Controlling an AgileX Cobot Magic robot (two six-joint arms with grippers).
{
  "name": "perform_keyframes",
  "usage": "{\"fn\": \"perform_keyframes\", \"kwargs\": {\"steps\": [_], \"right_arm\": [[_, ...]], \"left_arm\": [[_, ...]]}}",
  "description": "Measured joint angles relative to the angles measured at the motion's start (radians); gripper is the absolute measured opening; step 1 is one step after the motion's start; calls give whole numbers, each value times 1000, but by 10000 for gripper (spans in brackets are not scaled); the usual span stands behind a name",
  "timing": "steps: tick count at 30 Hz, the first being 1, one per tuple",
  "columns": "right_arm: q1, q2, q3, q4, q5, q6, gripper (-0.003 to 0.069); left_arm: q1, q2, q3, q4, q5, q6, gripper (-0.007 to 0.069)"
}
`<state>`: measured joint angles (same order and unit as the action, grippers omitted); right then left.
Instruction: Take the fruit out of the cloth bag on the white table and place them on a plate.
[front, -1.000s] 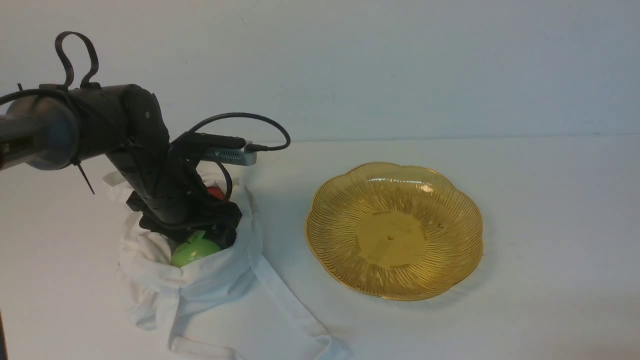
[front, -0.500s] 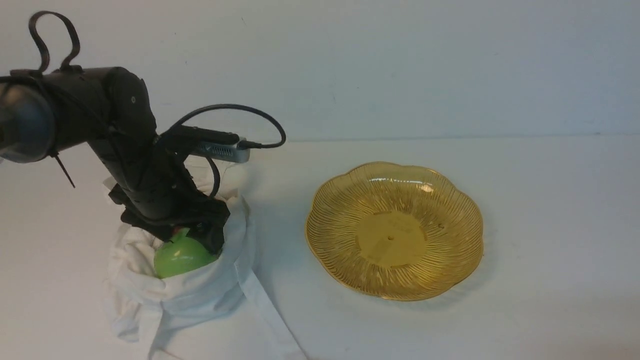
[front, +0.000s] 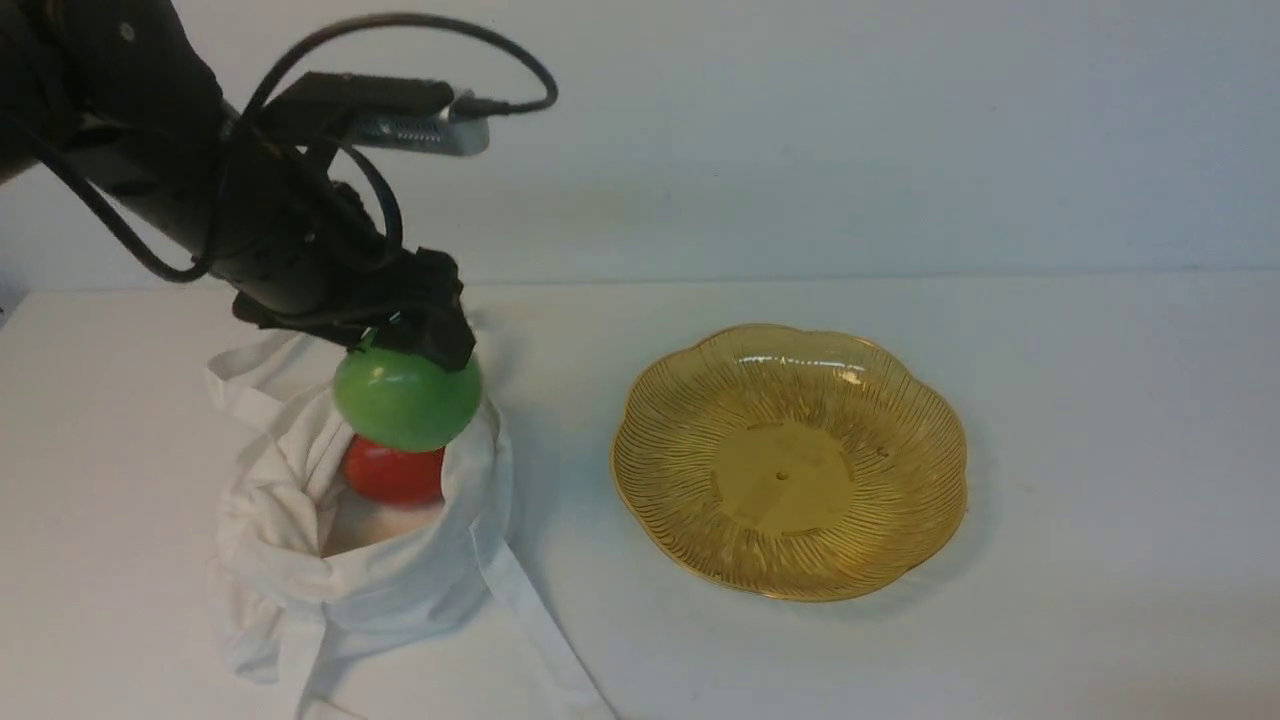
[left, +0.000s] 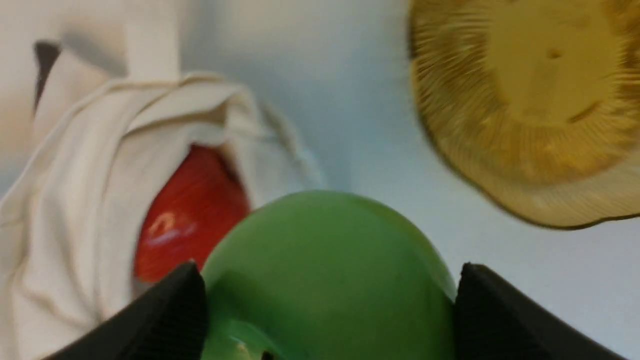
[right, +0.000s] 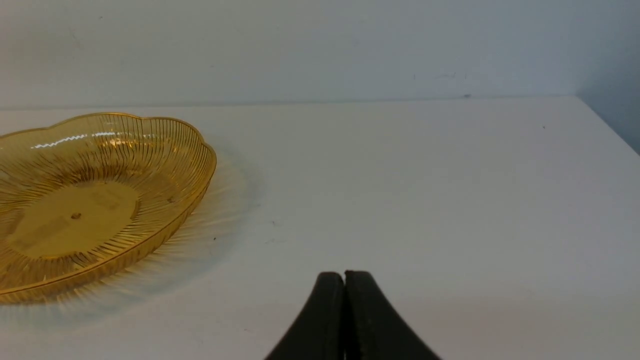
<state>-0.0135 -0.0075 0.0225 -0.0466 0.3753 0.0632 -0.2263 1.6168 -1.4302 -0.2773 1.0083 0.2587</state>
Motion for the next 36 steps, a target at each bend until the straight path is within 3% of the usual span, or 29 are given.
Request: {"fn": "perform_keyframes", "kwargs": {"steps": [9,16,20,21,22,24,26,28,29,30,33,36], "right_arm": [[0,0,0,0,0,0,-15],[0,0,0,0,0,0,-15],[0,0,0,0,0,0,-15],[0,0,0,0,0,0,-15],[0,0,0,0,0,0,-15],[0,0,0,0,0,0,-15],[0,0,0,0,0,0,-15],[0,0,0,0,0,0,-15],[0,0,0,0,0,0,-15],[0,0,0,0,0,0,-15],[0,0,0,0,0,0,-15],[0,0,0,0,0,0,-15]], "left_arm": [[-206,89,-14,-210,-233,86,579],[-315,270,-14,-238,-415,93,571],[-323,342,-14,-242,-457,93,568],[-324,348,-14,-245,-460,93,559],[-324,367,-14,-250,-470,93,458],[-324,379,-14,-258,-479,93,405],[-324,380,-14,-259,-487,93,431],[-324,380,-14,-265,-494,93,504],[-324,380,-15,-266,-494,93,594],[-324,380,-16,-266,-494,93,632],[-316,365,-16,-237,-482,93,679],[-300,329,-16,-186,-453,86,674]]}}
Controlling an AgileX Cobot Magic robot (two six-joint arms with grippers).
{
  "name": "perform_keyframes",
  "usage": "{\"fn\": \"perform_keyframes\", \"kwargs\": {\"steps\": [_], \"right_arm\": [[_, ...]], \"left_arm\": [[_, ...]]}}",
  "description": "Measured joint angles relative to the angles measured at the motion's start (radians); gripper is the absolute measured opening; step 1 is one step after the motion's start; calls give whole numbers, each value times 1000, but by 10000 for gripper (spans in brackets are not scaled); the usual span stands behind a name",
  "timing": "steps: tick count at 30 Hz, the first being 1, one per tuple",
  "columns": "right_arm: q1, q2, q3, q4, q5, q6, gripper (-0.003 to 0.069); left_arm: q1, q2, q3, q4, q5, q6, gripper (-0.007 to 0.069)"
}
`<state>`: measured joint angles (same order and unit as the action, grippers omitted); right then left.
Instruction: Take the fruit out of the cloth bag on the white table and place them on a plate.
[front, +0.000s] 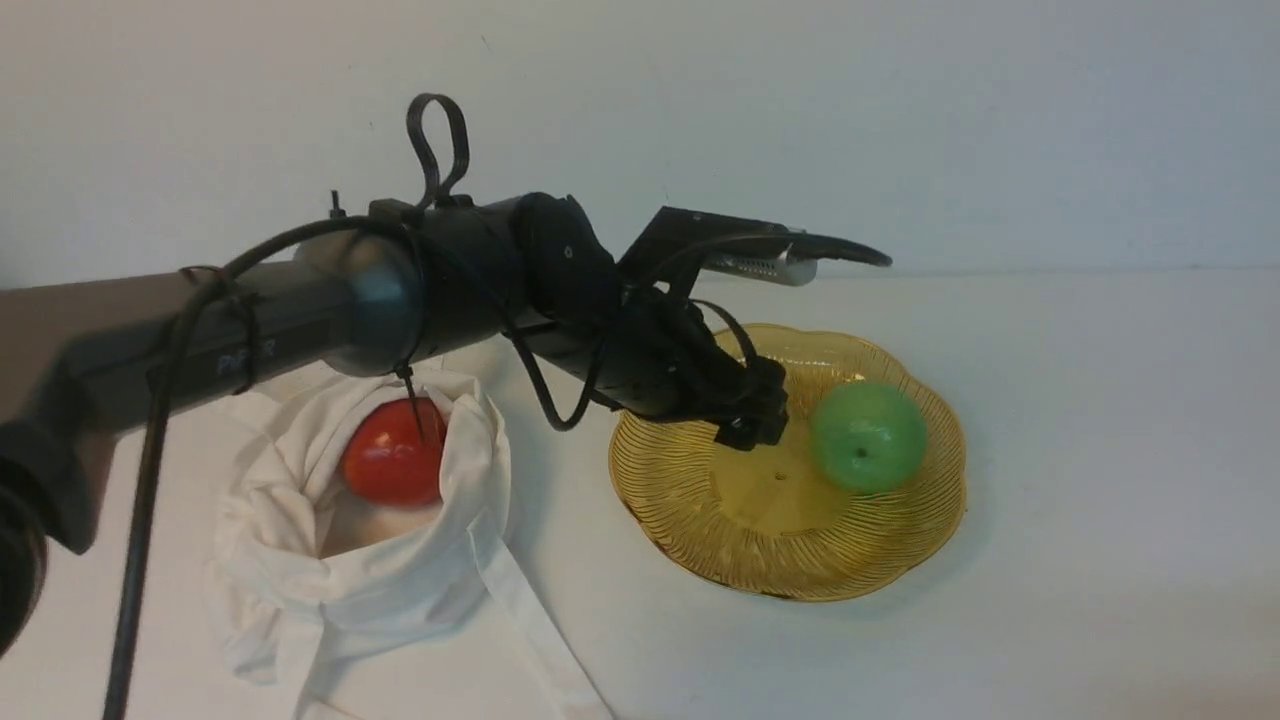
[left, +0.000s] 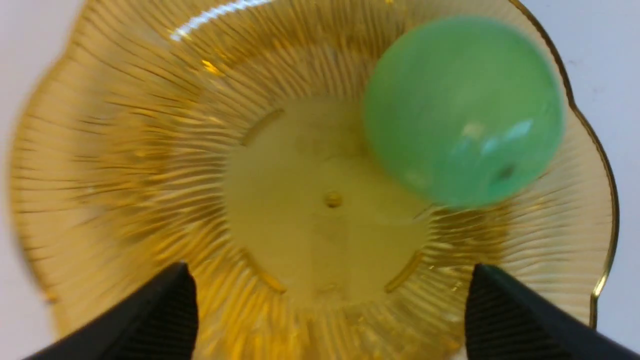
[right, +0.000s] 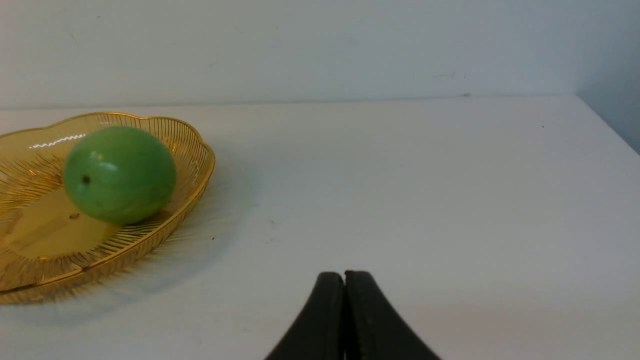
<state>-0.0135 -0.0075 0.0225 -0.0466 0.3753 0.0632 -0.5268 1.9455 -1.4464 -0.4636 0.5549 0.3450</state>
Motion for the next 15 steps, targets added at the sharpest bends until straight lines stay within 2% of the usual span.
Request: {"fn": "perform_keyframes", "kwargs": {"steps": [1,3,5,6,7,8,11,15], "right_arm": [[0,0,0,0,0,0,-15],[0,0,0,0,0,0,-15],[0,0,0,0,0,0,-15],[0,0,0,0,0,0,-15],[0,0,0,0,0,0,-15],[0,0,0,0,0,0,-15],[0,0,0,0,0,0,-15],[0,0,0,0,0,0,-15]], "left_arm": [[9,-20,0,19,17,-7,659],[28,-87,0,61,46,-26,580],[47,-156,0,102,74,-48,459],[67,-228,0,142,103,-72,298],[82,-306,0,170,125,-86,172],[92,-352,0,192,137,-96,99],[127,-519,0,237,178,-129,14],[143,-755,31,257,194,-174,-7]]}}
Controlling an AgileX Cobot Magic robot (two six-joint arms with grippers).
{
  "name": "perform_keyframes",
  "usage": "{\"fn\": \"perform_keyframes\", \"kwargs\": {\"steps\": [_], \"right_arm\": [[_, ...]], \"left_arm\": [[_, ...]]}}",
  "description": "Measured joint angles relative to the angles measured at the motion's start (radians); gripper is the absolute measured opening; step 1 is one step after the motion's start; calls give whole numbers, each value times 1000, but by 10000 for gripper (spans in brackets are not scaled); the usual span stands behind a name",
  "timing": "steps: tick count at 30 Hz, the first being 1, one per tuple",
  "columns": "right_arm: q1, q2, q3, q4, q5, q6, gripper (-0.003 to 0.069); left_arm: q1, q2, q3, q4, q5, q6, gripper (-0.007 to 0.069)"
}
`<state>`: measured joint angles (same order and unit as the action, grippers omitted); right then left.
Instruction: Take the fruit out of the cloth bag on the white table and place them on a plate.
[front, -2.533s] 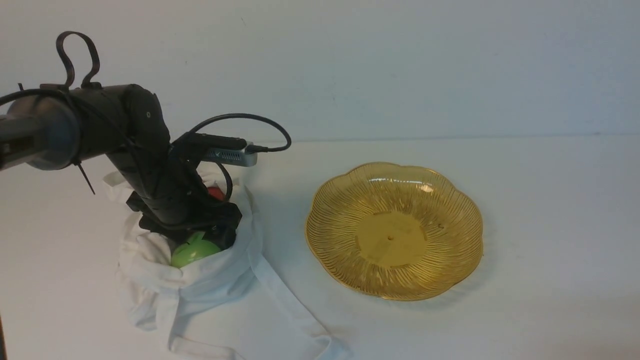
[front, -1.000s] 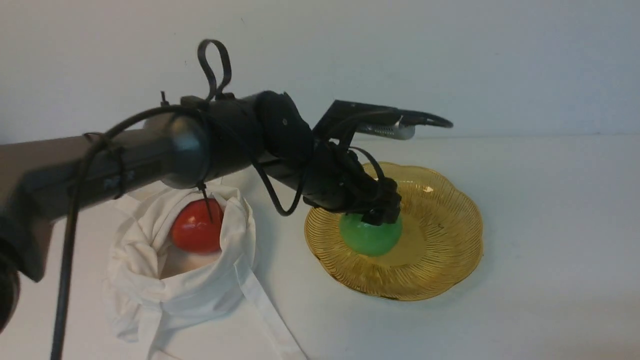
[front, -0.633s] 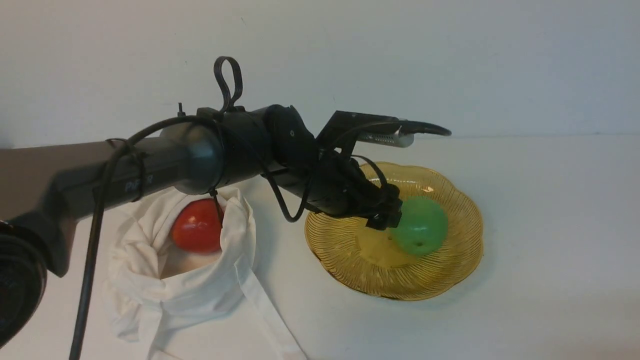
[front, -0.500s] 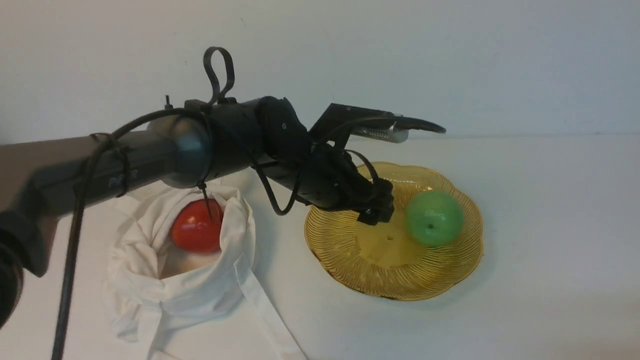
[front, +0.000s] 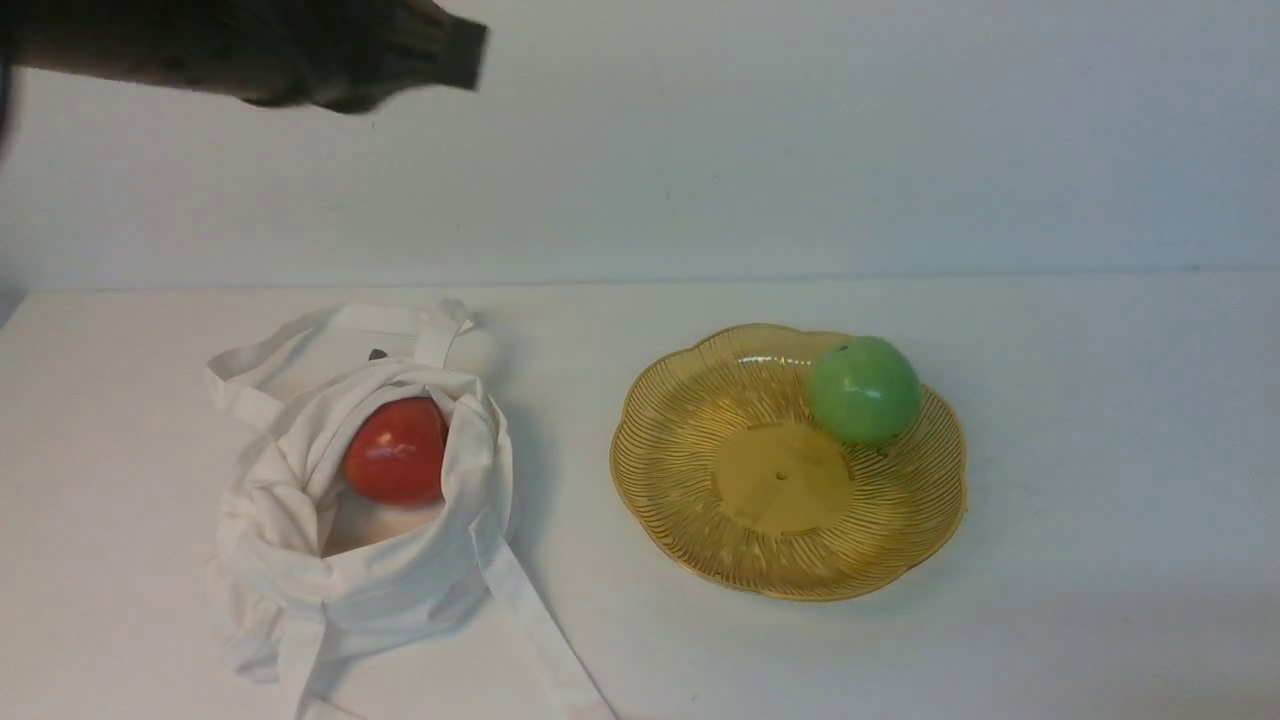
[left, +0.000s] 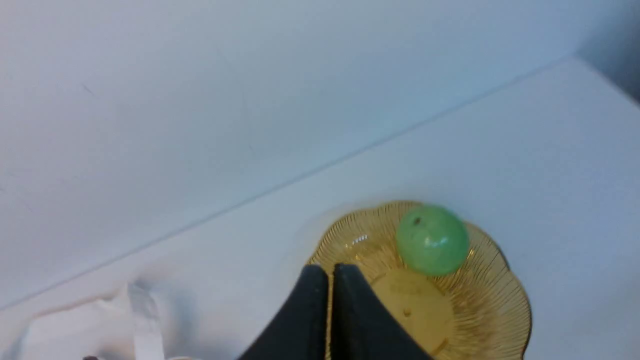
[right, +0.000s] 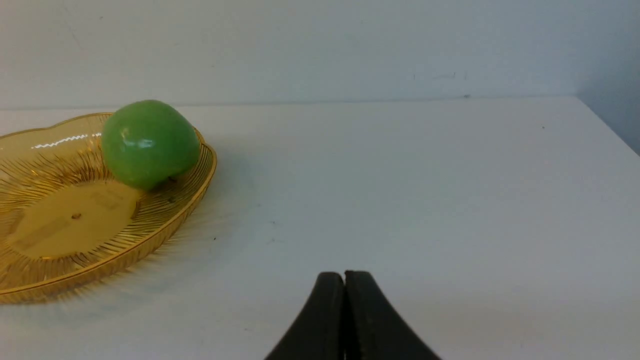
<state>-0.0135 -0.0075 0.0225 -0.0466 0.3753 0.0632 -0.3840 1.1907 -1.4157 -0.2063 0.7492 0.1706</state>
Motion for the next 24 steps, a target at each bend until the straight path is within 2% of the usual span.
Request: {"fn": "perform_keyframes", "kwargs": {"steps": [4,11,17,24], "right_arm": [[0,0,0,0,0,0,-15],[0,0,0,0,0,0,-15],[0,0,0,0,0,0,-15],[0,0,0,0,0,0,-15]], "left_arm": [[0,-201,103,2,-44,-26,-8],[1,-526,387,14,-213,-30,-8],[1,-696,529,42,-263,-1,-8],[1,-774,656,76,-262,-28,-8]]}}
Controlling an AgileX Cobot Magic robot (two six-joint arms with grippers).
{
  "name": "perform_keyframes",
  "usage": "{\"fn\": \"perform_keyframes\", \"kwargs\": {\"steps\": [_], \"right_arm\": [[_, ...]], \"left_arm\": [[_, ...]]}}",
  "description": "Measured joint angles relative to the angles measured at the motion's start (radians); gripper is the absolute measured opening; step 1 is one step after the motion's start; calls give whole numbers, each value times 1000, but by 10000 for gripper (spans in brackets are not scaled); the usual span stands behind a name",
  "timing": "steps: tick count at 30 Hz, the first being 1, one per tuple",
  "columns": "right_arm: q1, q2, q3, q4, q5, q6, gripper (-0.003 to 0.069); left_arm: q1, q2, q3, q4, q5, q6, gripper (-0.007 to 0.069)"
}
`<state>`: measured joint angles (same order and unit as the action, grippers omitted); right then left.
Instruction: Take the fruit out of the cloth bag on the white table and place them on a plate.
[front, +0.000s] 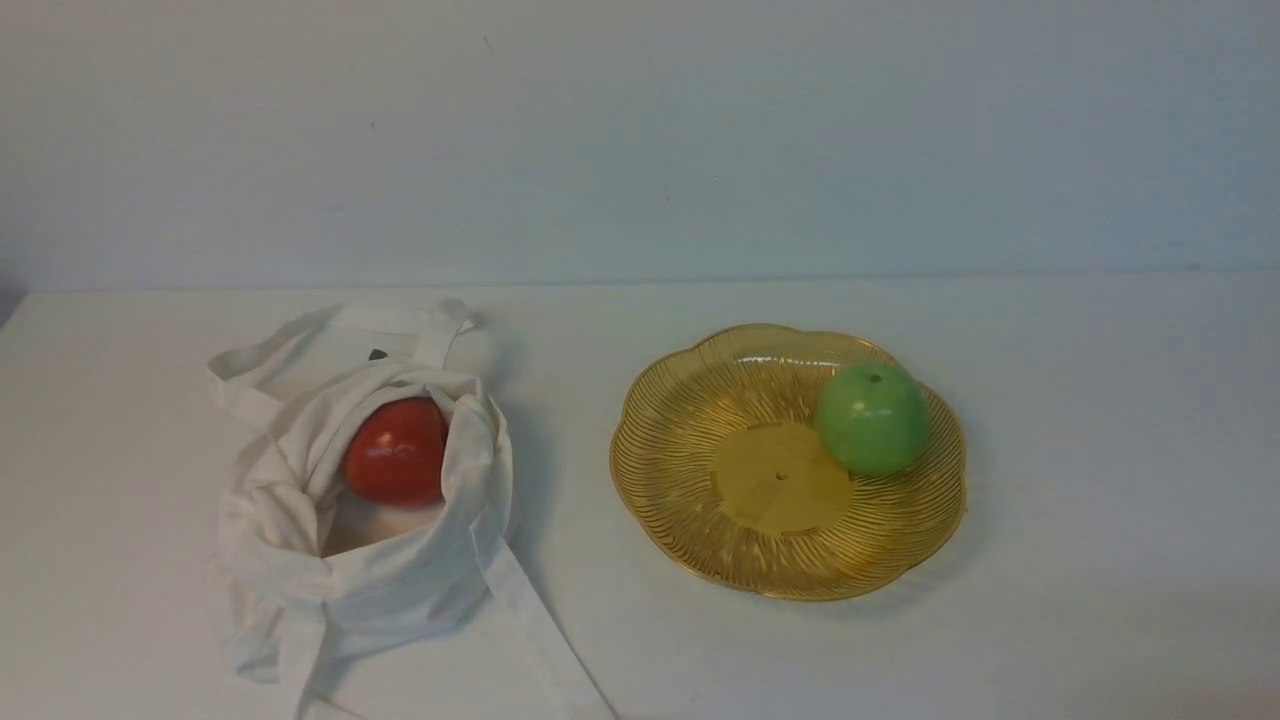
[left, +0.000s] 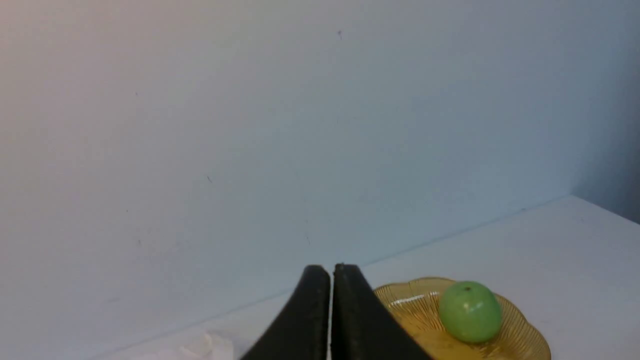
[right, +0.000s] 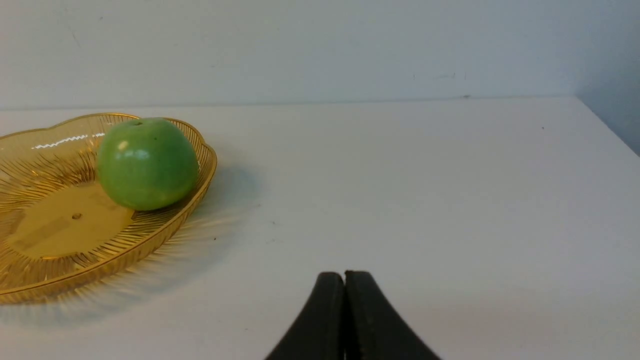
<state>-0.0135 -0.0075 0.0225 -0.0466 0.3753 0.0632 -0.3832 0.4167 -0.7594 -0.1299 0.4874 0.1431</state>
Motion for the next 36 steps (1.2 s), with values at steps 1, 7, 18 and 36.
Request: {"fn": "perform_keyframes", "kwargs": {"steps": [1,7,18,36], "right_arm": [[0,0,0,0,0,0,-15],[0,0,0,0,0,0,-15],[0,0,0,0,0,0,-15],[0,0,0,0,0,0,-15]], "left_arm": [[0,-2,10,2,6,-11,-8],[5,-24,111,5,-24,-28,-8],[299,-312,633,22,-227,-24,-8],[365,-427,788,73,-111,-22,-8]]}}
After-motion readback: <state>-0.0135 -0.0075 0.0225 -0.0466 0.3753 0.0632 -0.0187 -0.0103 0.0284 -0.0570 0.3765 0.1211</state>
